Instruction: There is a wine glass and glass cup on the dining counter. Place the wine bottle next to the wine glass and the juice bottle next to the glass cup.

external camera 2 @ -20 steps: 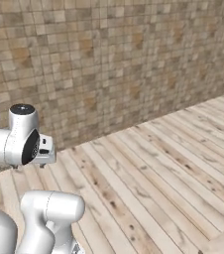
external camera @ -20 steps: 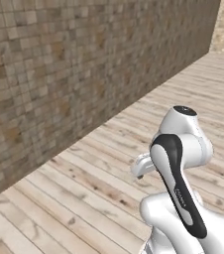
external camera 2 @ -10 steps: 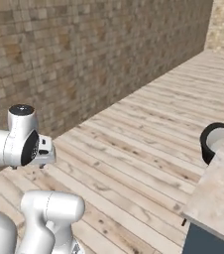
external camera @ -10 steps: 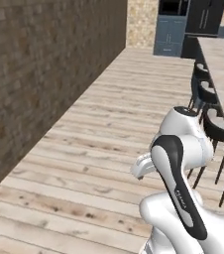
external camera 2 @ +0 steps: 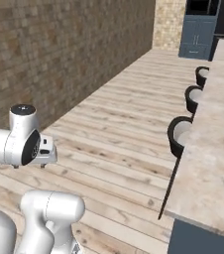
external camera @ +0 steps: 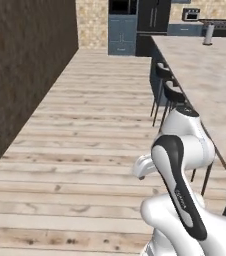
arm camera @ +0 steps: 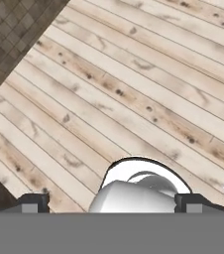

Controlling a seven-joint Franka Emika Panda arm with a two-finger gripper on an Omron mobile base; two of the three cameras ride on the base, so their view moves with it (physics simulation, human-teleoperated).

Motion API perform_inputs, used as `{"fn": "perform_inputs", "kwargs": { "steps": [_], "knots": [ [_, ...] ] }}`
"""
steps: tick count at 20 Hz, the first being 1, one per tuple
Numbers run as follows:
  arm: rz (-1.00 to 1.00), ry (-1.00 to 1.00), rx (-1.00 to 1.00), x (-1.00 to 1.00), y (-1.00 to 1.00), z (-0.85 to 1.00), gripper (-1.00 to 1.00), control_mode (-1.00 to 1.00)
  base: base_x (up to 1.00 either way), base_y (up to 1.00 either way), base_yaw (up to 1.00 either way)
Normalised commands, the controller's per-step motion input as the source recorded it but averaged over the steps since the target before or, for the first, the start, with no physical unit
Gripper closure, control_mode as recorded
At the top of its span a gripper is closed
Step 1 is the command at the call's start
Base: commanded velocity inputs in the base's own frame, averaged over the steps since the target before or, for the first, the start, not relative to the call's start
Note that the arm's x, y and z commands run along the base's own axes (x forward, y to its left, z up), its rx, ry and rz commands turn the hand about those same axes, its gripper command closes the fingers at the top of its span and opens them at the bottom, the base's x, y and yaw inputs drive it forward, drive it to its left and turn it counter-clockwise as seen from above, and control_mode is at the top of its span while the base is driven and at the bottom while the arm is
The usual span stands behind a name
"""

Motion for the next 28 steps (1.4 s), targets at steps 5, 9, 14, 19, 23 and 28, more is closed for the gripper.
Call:
{"fn": "perform_inputs", "kwargs": {
  "steps": [5, 9, 14, 19, 23, 28],
  "knots": [
    [0.00, 0.00, 0.00, 0.00, 0.00, 0.00, -1.00, 1.00, 0.69, 0.19, -0.18],
    [0.00, 0.00, 0.00, 0.00, 0.00, 0.00, -1.00, 1.00, 0.73, 0.19, -0.08],
    [0.00, 0.00, 0.00, 0.00, 0.00, 0.00, -1.00, 1.00, 0.76, 0.21, -0.08],
    [0.00, 0.00, 0.00, 0.00, 0.00, 0.00, -1.00, 1.00, 0.80, 0.20, -0.05],
    [0.00, 0.00, 0.00, 0.00, 0.00, 0.00, -1.00, 1.00, 0.83, 0.19, -0.01],
    [0.00, 0.00, 0.00, 0.00, 0.00, 0.00, -1.00, 1.00, 0.84, 0.17, 0.00]
  ]
}}
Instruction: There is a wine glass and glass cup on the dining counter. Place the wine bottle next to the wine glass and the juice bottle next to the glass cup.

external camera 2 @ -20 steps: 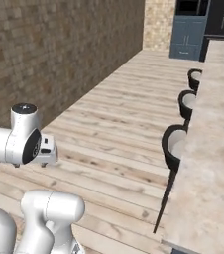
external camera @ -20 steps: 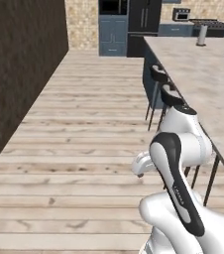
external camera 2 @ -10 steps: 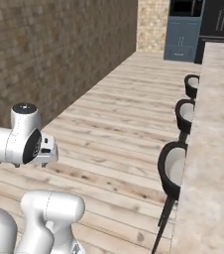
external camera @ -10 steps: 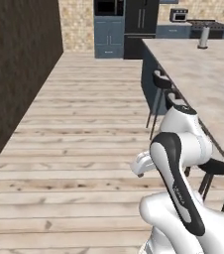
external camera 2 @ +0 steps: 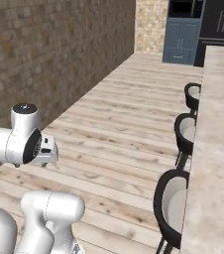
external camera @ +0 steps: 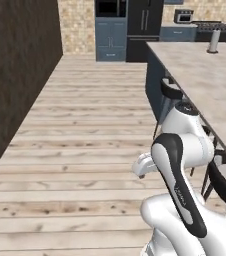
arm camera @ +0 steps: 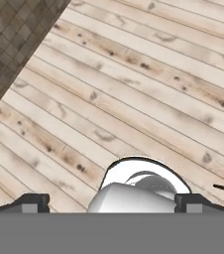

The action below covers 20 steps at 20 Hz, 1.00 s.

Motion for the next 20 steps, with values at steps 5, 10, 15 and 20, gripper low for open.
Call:
{"fn": "perform_inputs", "kwargs": {
  "steps": [5, 10, 15, 20],
  "knots": [
    [0.00, 0.00, 0.00, 0.00, 0.00, 0.00, -1.00, 1.00, 0.87, 0.14, 0.00],
    [0.00, 0.00, 0.00, 0.00, 0.00, 0.00, -1.00, 1.00, 0.88, 0.13, 0.00],
    [0.00, 0.00, 0.00, 0.00, 0.00, 0.00, -1.00, 1.00, 0.88, 0.12, 0.00],
    [0.00, 0.00, 0.00, 0.00, 0.00, 0.00, -1.00, 1.00, 0.88, 0.11, 0.00]
  ]
}}
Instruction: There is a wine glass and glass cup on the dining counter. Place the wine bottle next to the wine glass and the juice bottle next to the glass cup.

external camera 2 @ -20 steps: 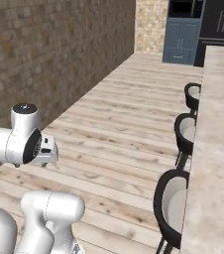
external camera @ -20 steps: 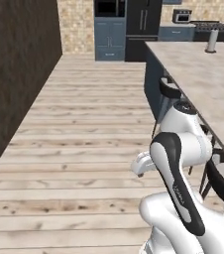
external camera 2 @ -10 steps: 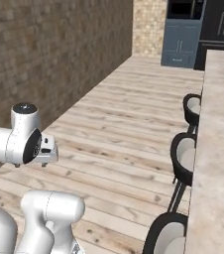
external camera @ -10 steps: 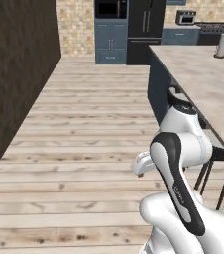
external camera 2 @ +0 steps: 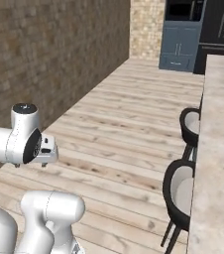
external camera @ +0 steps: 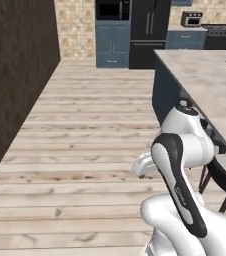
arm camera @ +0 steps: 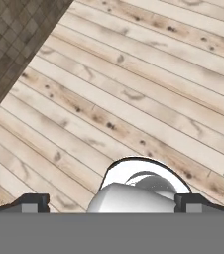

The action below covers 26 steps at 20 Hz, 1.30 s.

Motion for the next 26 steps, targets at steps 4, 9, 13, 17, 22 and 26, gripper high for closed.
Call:
{"fn": "perform_inputs", "kwargs": {
  "steps": [4, 9, 13, 17, 22, 26],
  "knots": [
    [0.00, 0.00, 0.00, 0.00, 0.00, 0.00, -1.00, 1.00, 0.88, 0.10, 0.00],
    [0.00, 0.00, 0.00, 0.00, 0.00, 0.00, -1.00, 1.00, 0.87, 0.07, 0.00],
    [0.00, 0.00, 0.00, 0.00, 0.00, 0.00, -1.00, 1.00, 0.85, 0.04, 0.00],
    [0.00, 0.00, 0.00, 0.00, 0.00, 0.00, -1.00, 1.00, 0.82, 0.02, -0.03],
    [0.00, 0.00, 0.00, 0.00, 0.00, 0.00, -1.00, 1.00, 0.79, 0.01, -0.05],
    [0.00, 0.00, 0.00, 0.00, 0.00, 0.00, -1.00, 1.00, 0.78, 0.01, -0.07]
  ]
}}
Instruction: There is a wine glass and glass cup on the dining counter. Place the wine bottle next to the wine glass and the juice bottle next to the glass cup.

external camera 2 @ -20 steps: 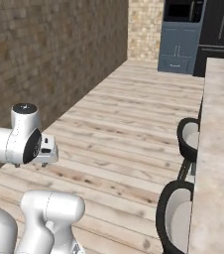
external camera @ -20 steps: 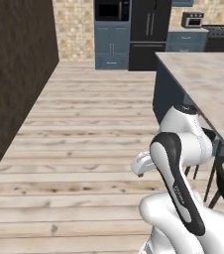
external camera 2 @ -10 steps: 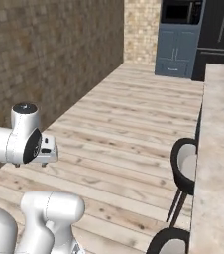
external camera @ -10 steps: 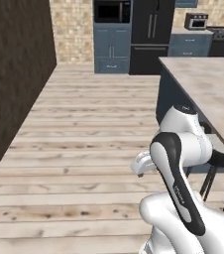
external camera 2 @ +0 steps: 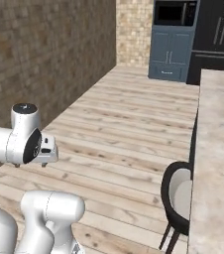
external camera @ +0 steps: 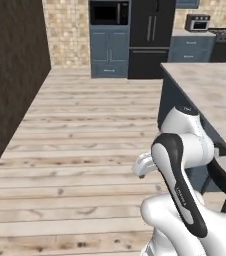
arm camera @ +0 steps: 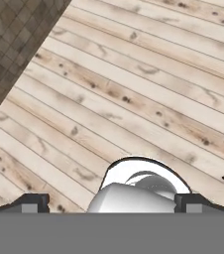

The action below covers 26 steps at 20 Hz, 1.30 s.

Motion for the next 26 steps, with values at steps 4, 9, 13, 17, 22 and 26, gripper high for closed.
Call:
{"fn": "perform_inputs", "kwargs": {
  "steps": [4, 9, 13, 17, 22, 26],
  "knots": [
    [0.00, 0.00, 0.00, 0.00, 0.00, 0.00, -1.00, 1.00, 0.77, 0.02, -0.10],
    [0.00, 0.00, 0.00, 0.00, 0.00, 0.00, -1.00, 1.00, 0.78, 0.01, -0.09],
    [0.00, 0.00, 0.00, 0.00, 0.00, 0.00, -1.00, 1.00, 0.77, 0.01, -0.10],
    [0.00, 0.00, 0.00, 0.00, 0.00, 0.00, -1.00, 1.00, 0.75, 0.02, -0.12],
    [0.00, 0.00, 0.00, 0.00, 0.00, 0.00, -1.00, 1.00, 0.75, 0.02, -0.13],
    [0.00, 0.00, 0.00, 0.00, 0.00, 0.00, -1.00, 1.00, 0.75, 0.02, -0.12]
  ]
}}
